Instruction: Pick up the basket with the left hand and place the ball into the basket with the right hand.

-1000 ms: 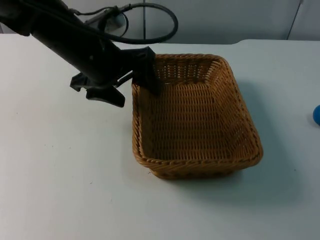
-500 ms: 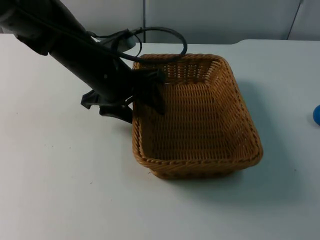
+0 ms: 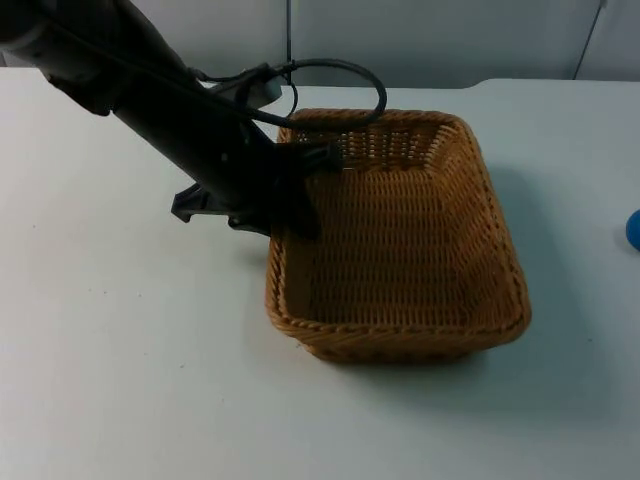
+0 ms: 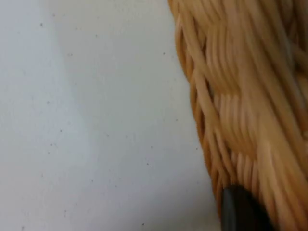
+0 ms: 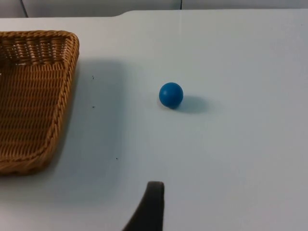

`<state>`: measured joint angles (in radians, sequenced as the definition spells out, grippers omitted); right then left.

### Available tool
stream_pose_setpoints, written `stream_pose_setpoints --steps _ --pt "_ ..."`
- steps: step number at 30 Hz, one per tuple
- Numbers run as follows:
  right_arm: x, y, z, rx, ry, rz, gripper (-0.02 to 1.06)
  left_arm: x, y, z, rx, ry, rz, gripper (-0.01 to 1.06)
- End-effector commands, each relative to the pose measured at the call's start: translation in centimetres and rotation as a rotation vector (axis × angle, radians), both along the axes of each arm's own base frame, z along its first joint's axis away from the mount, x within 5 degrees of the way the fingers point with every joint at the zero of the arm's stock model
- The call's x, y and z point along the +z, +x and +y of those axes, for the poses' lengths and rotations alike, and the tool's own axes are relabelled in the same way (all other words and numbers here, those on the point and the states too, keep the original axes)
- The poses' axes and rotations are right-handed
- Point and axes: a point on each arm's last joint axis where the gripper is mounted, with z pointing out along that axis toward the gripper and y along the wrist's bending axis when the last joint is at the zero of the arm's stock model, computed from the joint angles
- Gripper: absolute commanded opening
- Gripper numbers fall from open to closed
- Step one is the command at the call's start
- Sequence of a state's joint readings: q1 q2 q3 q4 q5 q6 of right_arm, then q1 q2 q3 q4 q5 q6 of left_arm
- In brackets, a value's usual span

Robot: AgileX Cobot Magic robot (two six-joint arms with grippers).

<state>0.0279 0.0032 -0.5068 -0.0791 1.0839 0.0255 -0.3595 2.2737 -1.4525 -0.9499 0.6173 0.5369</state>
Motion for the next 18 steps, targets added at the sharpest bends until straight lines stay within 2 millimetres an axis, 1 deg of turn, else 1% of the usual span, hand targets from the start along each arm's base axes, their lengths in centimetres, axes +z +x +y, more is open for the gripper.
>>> stream_pose_setpoints --steps 1,2,3,5,11,13,16,17,18 --pt "0.1 0.0 0.0 -0.010 -0.002 -0.010 0.82 0.2 0.1 -0.4 0.028 -0.009 0.001 0.14" --pt "0.1 0.0 0.0 -0.010 -0.002 -0.010 0.82 0.2 0.1 -0.4 0.028 -0.009 0.001 0.14" --pt "0.1 0.0 0.0 -0.011 -0.004 -0.010 0.82 0.2 0.1 -0.3 0.038 -0.009 0.002 0.11" --pt "0.1 0.0 0.0 -0.011 -0.004 -0.010 0.82 0.2 0.2 -0.3 0.053 -0.011 0.006 0.00" --pt "0.1 0.0 0.0 -0.011 -0.004 -0.010 0.82 0.3 0.1 -0.3 0.099 -0.022 0.039 0.00" --pt "0.1 0.0 0.0 -0.011 -0.004 -0.010 0.82 0.7 0.1 -0.3 0.117 -0.031 0.047 0.00" --pt "0.1 0.0 0.0 -0.011 -0.004 -0.010 0.82 2.2 0.0 -0.2 0.118 -0.042 0.039 0.00" --pt "0.1 0.0 0.0 -0.011 -0.004 -0.010 0.82 2.2 0.0 -0.2 0.118 -0.042 0.039 0.00" --pt "0.1 0.0 0.0 -0.011 -0.004 -0.010 0.82 2.7 -0.1 0.0 0.138 -0.047 0.041 0.00"
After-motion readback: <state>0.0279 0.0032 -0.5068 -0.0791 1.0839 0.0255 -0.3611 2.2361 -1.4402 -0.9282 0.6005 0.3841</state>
